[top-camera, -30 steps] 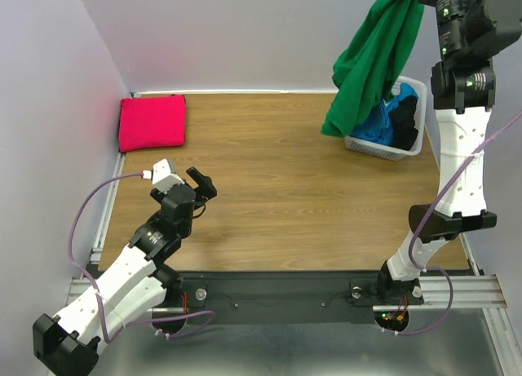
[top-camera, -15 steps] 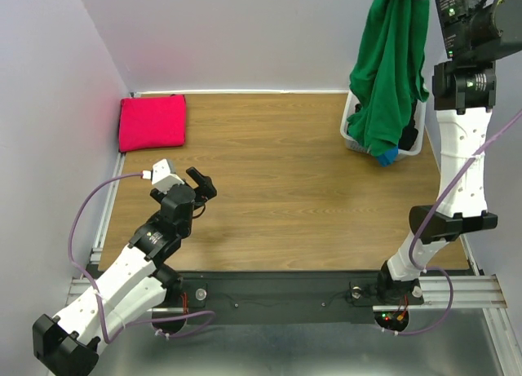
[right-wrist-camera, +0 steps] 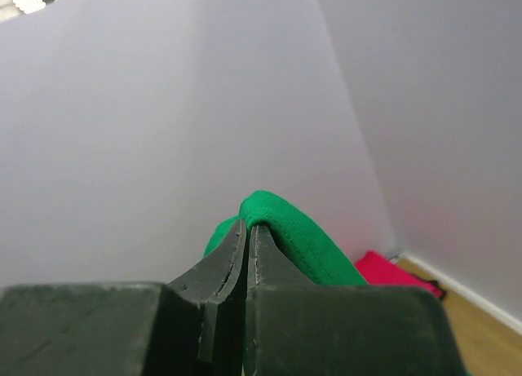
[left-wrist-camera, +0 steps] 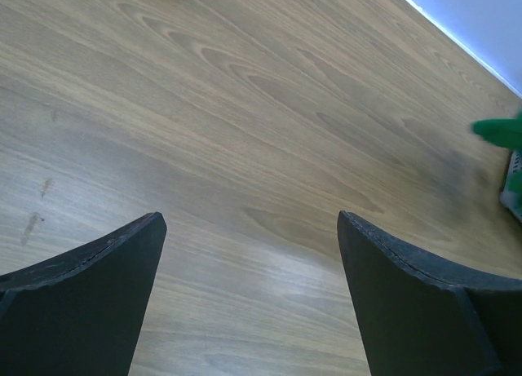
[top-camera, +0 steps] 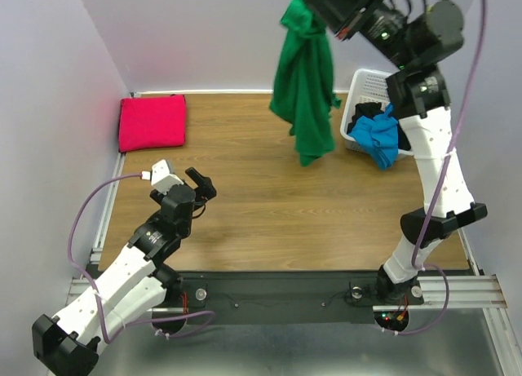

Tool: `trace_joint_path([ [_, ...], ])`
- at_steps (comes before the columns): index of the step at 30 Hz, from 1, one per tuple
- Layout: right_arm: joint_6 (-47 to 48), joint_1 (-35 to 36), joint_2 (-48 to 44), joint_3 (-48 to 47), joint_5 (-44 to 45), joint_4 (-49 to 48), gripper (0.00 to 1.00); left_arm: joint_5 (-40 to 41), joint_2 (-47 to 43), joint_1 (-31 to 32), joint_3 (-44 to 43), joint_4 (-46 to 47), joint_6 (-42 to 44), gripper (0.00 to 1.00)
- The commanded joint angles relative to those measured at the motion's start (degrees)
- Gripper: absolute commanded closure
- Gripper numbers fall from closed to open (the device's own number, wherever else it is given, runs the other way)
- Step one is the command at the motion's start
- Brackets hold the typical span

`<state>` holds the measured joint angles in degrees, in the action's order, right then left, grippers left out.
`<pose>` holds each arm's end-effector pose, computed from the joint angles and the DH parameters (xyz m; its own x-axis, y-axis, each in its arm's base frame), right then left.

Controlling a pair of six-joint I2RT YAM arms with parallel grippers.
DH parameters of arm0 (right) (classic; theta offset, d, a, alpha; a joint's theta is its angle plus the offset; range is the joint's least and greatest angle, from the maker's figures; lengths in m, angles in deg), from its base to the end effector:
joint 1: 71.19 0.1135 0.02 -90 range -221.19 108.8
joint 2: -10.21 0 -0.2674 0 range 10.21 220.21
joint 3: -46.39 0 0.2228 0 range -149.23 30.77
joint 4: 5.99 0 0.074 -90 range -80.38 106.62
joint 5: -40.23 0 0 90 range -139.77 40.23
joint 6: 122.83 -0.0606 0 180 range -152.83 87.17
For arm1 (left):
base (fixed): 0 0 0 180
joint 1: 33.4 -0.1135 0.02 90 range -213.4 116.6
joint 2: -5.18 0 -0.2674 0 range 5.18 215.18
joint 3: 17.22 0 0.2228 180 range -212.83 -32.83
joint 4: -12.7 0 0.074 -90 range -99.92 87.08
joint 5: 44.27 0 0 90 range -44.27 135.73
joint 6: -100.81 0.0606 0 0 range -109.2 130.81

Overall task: Fold and stack the t-shirts
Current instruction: Move the tshirt to the center of the board

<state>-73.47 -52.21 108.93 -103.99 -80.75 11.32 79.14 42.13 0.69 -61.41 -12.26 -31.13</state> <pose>0.2761 0.1280 0.6236 -0.0385 0.5773 -0.8156 -0.8640 0.3908 0.3173 0.1396 -0.0542 0.2644 -0.2099 -0.5316 -0.8206 -0.1435 0.8469 -0.5120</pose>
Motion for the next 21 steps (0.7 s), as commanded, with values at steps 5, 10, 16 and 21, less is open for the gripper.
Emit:
trace_joint_path([
  [5, 5.7, 3.3, -12.0, 21.2, 4.2, -1.9, 1.0, 1.4, -0.7, 0.3, -7.1, -5.3, -7.8, 0.01],
  [10, 7.5, 3.2, -32.9, 57.0, 35.0, -0.2, 1.0, 2.4, -1.4, 0.1, -7.0, -8.1, -10.5, 0.01],
  [16, 7.2, 3.1, -43.4, 74.3, 55.5, 11.7, 1.0, 2.3, 0.8, 0.1, -8.9, -10.4, -10.4, 0.01],
  [21, 1.2, 3.0, -40.5, 85.6, 65.7, 19.5, 1.0, 0.9, 4.1, 0.0, -7.2, -10.2, -11.1, 0.01],
])
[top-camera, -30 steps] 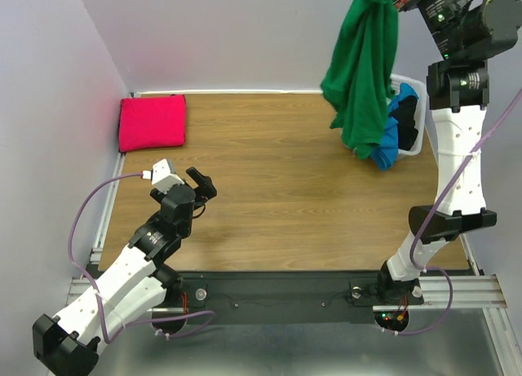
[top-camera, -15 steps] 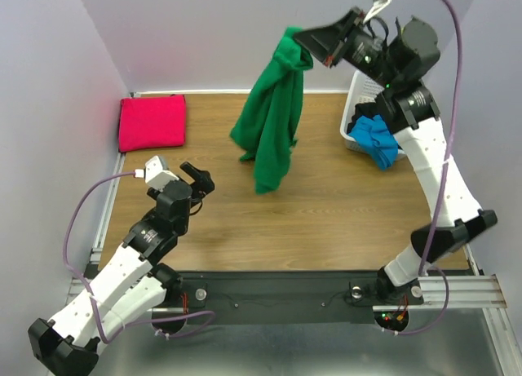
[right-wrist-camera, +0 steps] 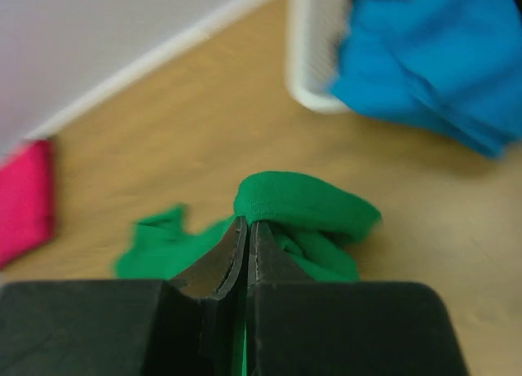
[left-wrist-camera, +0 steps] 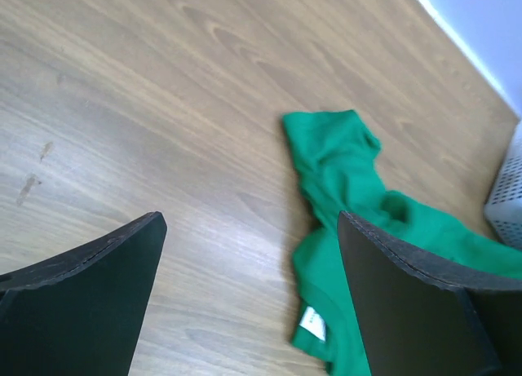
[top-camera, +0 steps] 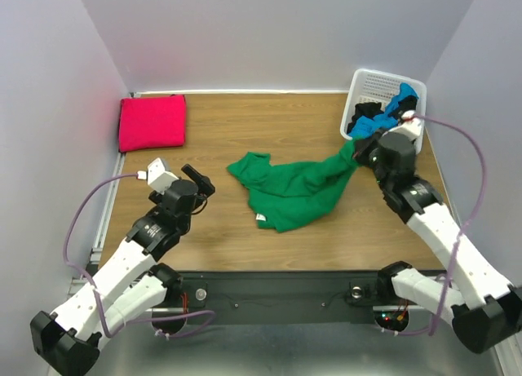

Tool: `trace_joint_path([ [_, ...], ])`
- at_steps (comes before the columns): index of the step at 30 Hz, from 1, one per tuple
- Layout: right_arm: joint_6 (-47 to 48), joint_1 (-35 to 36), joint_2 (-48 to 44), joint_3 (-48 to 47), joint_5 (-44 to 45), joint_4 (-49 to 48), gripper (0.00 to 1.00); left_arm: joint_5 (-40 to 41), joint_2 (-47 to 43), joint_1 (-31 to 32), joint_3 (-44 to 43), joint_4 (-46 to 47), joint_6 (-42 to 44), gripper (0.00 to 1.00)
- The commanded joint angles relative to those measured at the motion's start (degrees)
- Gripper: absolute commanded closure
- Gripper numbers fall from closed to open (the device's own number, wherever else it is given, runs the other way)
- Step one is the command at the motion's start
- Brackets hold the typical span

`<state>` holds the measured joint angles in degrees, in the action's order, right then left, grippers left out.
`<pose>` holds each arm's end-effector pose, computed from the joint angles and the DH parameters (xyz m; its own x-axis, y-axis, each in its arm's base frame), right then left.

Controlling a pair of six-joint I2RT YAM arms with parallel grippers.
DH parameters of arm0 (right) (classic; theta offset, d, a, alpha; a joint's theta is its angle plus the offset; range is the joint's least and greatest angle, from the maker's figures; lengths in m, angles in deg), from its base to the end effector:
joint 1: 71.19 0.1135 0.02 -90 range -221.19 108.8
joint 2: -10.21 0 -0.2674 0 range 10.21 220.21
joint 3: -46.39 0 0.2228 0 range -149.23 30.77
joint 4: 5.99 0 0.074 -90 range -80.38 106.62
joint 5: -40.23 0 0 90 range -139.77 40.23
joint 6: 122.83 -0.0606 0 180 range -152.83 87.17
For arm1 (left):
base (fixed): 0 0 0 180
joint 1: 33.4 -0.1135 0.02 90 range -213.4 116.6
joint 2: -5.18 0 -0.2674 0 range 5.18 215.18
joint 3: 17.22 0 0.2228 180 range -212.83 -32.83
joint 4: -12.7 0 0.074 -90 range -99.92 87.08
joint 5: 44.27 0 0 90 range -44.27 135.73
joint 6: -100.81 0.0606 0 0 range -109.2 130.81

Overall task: Fold and stack the t-shirts
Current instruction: Move the tshirt to the center of the board

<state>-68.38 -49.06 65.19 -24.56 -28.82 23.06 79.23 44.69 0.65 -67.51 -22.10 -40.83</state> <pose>0.2008 0.0583 0.3642 -0.1875 0.5099 -0.8395 0.0981 0.8602 0.5005 0.1400 -0.0542 0.2746 -0.2479 -0.6217 -0.7430 -0.2339 0.7827 -0.5768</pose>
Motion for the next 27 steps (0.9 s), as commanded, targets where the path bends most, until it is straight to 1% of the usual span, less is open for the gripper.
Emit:
trace_joint_path([
  [1, -6.7, -0.2, 3.1, 9.3, 17.1, 9.8, 1.0, -0.5, 2.1, 0.1, -0.6, 0.7, -1.0, 0.01],
  [5, -10.3, -1.1, 0.8, 14.6, 21.5, 13.6, 0.98, -3.7, 5.7, 0.1, 1.1, 5.3, 1.1, 0.01],
  [10, -11.7, -1.4, -2.8, 18.5, 22.0, 17.8, 0.96, -9.6, 15.3, -0.6, 0.8, 16.0, 5.0, 0.01],
  [11, -12.0, -1.4, -3.1, 18.9, 21.8, 18.4, 0.95, -11.5, 19.6, -1.1, 0.3, 17.0, 5.8, 0.01],
  [12, -12.1, -1.4, -3.6, 19.8, 21.4, 18.7, 0.88, -12.1, 22.1, -1.3, -0.3, 17.7, 5.9, 0.01],
  [13, -11.9, -1.4, -3.9, 20.1, 20.5, 19.3, 0.79, -12.7, 27.3, -1.9, -2.1, 18.2, 6.2, 0.01],
  [14, -11.8, -1.4, -4.1, 20.2, 19.9, 19.8, 0.63, -12.8, 30.1, -2.1, -3.4, 18.0, 6.3, 0.01],
  [15, -11.8, -1.4, -4.4, 20.3, 19.6, 20.1, 0.29, -13.0, 32.7, -2.4, -4.8, 17.9, 6.5, 0.02],
  [16, -12.4, -1.3, -5.1, 20.0, 19.2, 21.2, 0.18, -13.8, 35.3, -2.6, -7.6, 17.9, 7.2, 0.02],
  [17, -12.4, -1.3, -5.6, 19.7, 18.4, 21.7, 0.0, -14.2, 40.1, -2.9, -8.9, 17.9, 7.3, 0.02],
  [18, -12.0, -1.4, -6.2, 19.3, 18.1, 22.1, 0.0, -14.8, 42.1, -3.1, -11.4, 17.9, 7.5, 0.02],
  [20, -10.2, -1.4, -8.0, 17.6, 16.4, 23.0, 0.0, -15.7, 47.1, -3.5, -13.6, 17.9, 7.8, 0.04],
  [22, -8.5, -1.4, -10.5, 16.4, 14.7, 23.5, 0.0, -16.3, 49.4, -4.2, -15.6, 18.3, 8.1, 0.07],
  [27, -7.3, -1.4, -14.5, 17.6, 9.5, 24.0, 0.0, -17.8, 53.4, -5.9, -16.3, 20.4, 8.5, 0.1],
])
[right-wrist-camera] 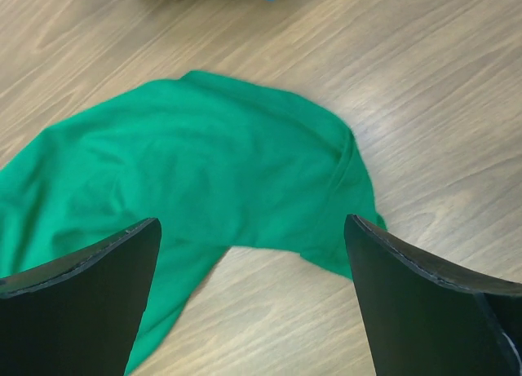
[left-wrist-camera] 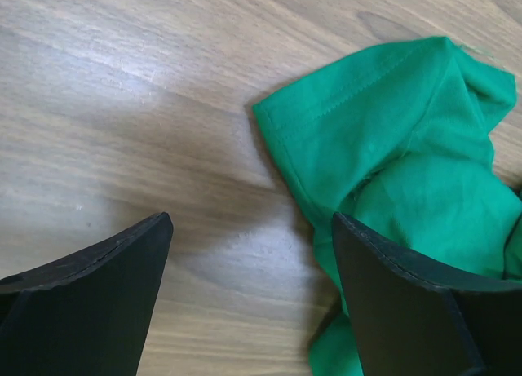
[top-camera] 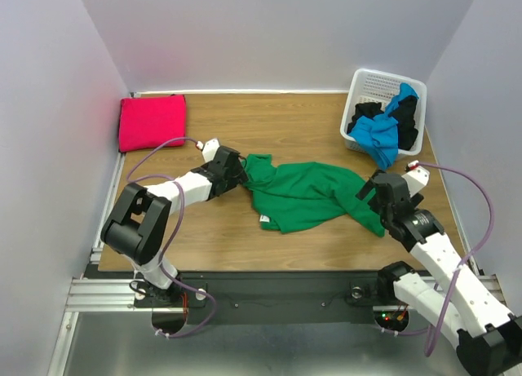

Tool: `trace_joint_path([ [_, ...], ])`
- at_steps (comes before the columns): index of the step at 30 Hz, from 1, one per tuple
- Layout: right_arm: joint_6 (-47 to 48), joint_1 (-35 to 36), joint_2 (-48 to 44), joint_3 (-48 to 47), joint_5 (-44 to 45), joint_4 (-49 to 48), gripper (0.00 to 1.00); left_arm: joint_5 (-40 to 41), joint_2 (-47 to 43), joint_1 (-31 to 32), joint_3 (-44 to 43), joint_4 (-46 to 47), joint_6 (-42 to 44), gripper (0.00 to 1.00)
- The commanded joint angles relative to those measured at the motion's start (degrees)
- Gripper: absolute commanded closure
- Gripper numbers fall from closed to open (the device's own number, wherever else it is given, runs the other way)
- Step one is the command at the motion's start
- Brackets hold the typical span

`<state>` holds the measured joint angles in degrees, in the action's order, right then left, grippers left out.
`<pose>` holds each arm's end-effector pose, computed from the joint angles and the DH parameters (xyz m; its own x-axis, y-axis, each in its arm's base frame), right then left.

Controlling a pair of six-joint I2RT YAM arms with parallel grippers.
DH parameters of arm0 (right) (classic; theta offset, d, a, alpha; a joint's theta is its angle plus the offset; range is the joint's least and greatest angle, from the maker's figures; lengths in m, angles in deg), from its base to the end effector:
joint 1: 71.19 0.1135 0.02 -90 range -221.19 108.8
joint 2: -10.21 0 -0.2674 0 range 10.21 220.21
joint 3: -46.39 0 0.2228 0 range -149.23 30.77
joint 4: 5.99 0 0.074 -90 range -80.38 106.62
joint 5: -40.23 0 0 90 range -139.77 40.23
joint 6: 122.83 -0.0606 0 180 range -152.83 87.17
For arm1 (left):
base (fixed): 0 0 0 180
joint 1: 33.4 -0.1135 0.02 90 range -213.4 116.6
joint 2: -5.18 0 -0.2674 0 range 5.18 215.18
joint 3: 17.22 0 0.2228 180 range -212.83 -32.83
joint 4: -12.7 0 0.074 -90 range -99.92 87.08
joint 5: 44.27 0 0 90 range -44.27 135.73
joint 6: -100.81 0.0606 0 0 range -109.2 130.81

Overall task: Fold and stack the t-shirts
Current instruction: Move the tshirt to the center of the board, then flatten the tshirt out

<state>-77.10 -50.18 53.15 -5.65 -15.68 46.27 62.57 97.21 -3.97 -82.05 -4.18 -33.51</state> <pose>0.1380 0.0166 0.2460 -0.3981 0.4664 -0.7900 0.5064 0.8297 0.2346 0.2895 -0.1432 0.1871 -0.6354 -0.4093 -0.6548 -0.2165 0.9084 -0.3577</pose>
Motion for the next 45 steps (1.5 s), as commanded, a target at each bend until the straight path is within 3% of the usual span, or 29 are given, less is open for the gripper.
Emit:
trace_joint_path([
  [1, 0.8, -0.3, -2.8, -0.1, -5.2, 1.2, 0.0, -2.3, 1.8, -1.4, -2.0, 3.3, 1.4, 0.14],
  [3, -0.5, -0.3, -3.7, 1.1, -6.0, 2.4, 0.0, -3.7, 3.0, -1.5, -2.5, 4.0, 1.8, 0.22],
  [6, -4.2, -0.3, -4.5, 1.4, -6.6, 3.8, 0.0, -5.2, 5.5, -1.5, -3.0, 4.6, 1.8, 0.48],
  [7, -5.3, -0.3, -4.9, 1.4, -7.6, 3.9, 0.0, -5.1, 6.5, -1.5, -3.1, 4.5, 1.8, 0.74],
  [8, -5.8, -0.3, -5.1, 1.5, -7.9, 4.0, 0.0, -5.1, 6.9, -1.6, -3.3, 4.5, 1.7, 0.87],
  [9, -6.1, -0.3, -5.3, 1.7, -8.2, 4.0, 0.0, -5.2, 7.1, -1.7, -3.3, 4.2, 1.7, 0.98],
  [10, -6.2, -0.3, -5.5, 2.1, -8.2, 4.1, 0.0, -5.1, 7.1, -1.7, -3.6, 4.1, 1.9, 1.0],
  [18, -7.9, -0.3, -4.2, 3.1, -11.3, 4.5, 0.0, 1.5, -2.1, -4.0, -2.6, 2.9, 3.3, 1.0],
  [26, -10.3, -0.2, -4.8, 4.3, -11.8, 4.5, 0.0, -2.1, -10.3, -5.0, 1.0, 7.5, 7.7, 1.0],
  [27, -10.6, -0.3, -4.6, 4.3, -11.8, 4.5, 0.0, -5.2, -8.9, -5.6, -0.2, 7.5, 8.1, 0.85],
  [28, -10.6, -0.3, -4.6, 4.3, -11.8, 4.5, 0.0, -5.2, -8.9, -5.6, -1.0, 7.5, 8.1, 0.85],
  [29, -10.6, -0.3, -4.7, 4.3, -11.6, 4.5, 0.0, -7.3, -7.8, -5.7, -1.8, 7.3, 9.1, 0.5],
  [31, -10.4, -0.3, -5.1, 4.2, -11.5, 4.5, 0.0, -7.9, -4.2, -5.8, -4.4, 6.4, 9.7, 0.25],
  [40, -11.1, -0.3, -6.5, 5.0, -10.8, 4.5, 0.0, -11.7, 8.7, -7.0, -9.5, 4.9, 8.1, 0.21],
  [45, -11.3, -0.3, -6.2, 5.2, -10.3, 4.5, 0.0, -15.1, 12.3, -6.7, -9.5, 5.9, 7.5, 0.33],
])
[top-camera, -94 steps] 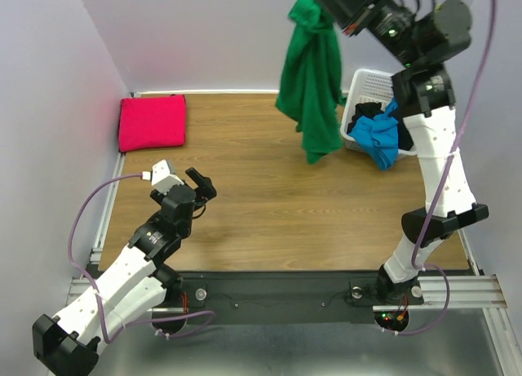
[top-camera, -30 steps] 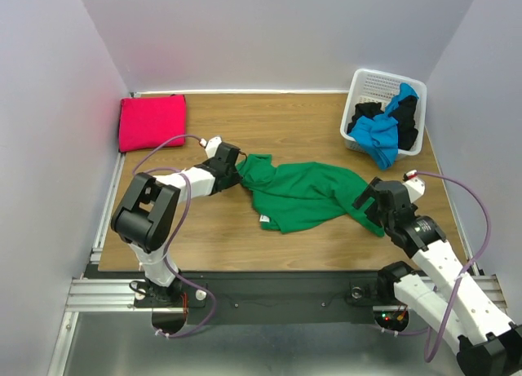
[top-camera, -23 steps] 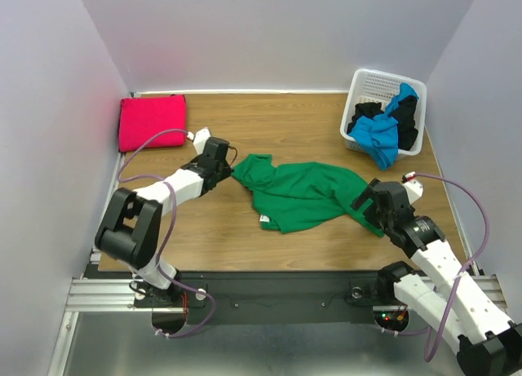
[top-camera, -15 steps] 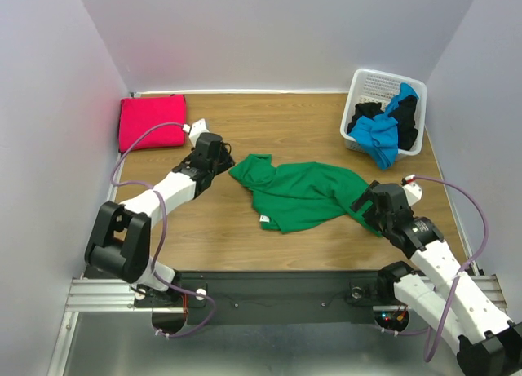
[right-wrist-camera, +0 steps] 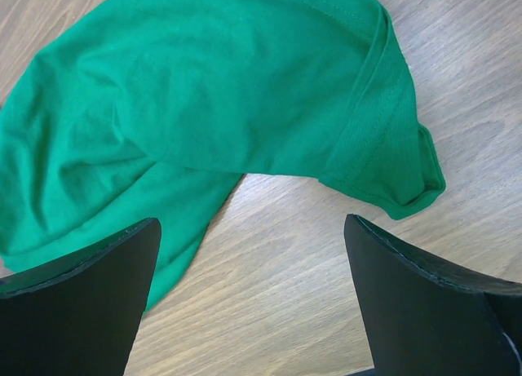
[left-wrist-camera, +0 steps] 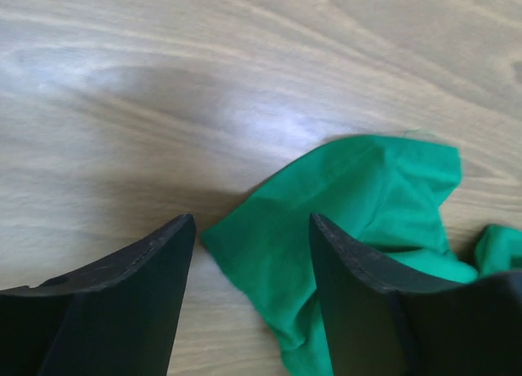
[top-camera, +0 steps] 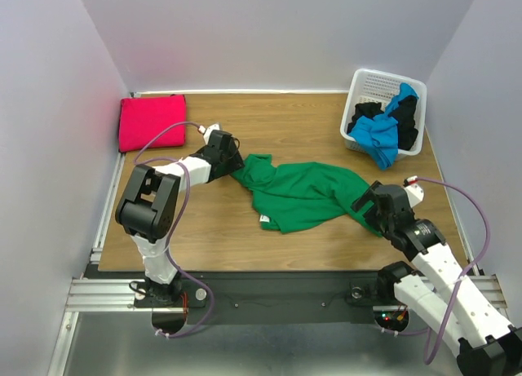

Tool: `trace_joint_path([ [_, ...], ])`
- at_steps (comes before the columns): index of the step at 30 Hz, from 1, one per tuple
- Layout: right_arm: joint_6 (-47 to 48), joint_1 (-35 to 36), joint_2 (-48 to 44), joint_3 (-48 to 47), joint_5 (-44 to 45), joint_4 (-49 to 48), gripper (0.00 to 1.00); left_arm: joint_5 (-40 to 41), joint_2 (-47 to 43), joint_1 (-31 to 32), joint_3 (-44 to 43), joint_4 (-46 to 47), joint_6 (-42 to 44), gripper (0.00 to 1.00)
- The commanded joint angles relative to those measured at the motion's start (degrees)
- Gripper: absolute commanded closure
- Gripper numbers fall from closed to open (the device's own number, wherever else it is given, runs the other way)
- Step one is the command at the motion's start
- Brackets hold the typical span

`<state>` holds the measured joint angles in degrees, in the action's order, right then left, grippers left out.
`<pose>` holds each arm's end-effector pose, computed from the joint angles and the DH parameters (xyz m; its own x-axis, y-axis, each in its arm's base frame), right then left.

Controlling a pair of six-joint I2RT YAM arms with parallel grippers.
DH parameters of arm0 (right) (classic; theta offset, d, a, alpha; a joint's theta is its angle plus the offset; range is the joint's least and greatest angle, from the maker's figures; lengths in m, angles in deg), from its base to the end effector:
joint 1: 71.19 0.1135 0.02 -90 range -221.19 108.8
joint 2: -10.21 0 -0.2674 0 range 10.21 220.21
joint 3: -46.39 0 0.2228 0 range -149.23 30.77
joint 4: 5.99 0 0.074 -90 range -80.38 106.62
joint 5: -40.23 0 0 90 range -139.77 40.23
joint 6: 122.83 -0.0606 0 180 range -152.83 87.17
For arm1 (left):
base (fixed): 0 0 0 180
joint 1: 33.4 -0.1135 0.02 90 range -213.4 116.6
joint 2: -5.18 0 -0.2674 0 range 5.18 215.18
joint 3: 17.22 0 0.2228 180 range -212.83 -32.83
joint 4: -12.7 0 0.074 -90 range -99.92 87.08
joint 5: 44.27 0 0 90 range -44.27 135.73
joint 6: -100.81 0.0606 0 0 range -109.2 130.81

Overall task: Fold and stack the t-shirts
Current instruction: Flatten the tshirt out

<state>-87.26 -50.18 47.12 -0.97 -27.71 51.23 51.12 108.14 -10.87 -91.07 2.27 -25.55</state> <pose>0.1150 0.0198 0.2197 -0.4706 0.6268 -0.6210 0.4997 0.7694 0.3979 0.3515 -0.1397 0.1802 -0.6600 -0.3652 -0.6565 -0.0953 0.9075 -0.4090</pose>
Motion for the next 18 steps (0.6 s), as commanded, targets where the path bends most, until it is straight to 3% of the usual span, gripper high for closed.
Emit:
trace_joint_path([
  [1, -1.2, -0.3, -0.1, 0.5, 1.9, -0.5, 0.0, -4.2, 1.5, 0.5, 0.1, 0.4, -0.7, 0.37],
  [7, -1.4, -0.4, -0.3, 0.7, 2.3, -0.5, 0.0, -8.5, 3.1, 2.0, 1.3, 1.7, -1.3, 0.46],
  [9, -1.6, -0.3, -0.4, 0.8, 2.5, -0.5, 0.0, -9.4, 3.1, 2.3, 2.4, 2.9, -1.8, 0.55],
  [10, -1.6, -0.3, -0.4, 0.7, 2.5, -0.5, 0.0, -10.0, 3.2, 2.3, 2.7, 3.6, -1.6, 0.82],
  [11, -1.6, -0.3, -0.4, 0.7, 2.6, -0.5, 0.0, -10.0, 3.3, 2.3, 2.6, 3.6, -1.5, 1.0],
  [16, -1.5, -0.3, -0.3, 0.5, 2.5, -0.5, 0.0, -6.3, -0.4, 2.3, 3.0, 1.6, -0.5, 1.0],
  [18, -1.3, -0.3, 0.2, 0.6, 2.3, -0.5, 0.0, 0.5, -5.8, 2.3, 3.8, -1.5, -0.7, 1.0],
])
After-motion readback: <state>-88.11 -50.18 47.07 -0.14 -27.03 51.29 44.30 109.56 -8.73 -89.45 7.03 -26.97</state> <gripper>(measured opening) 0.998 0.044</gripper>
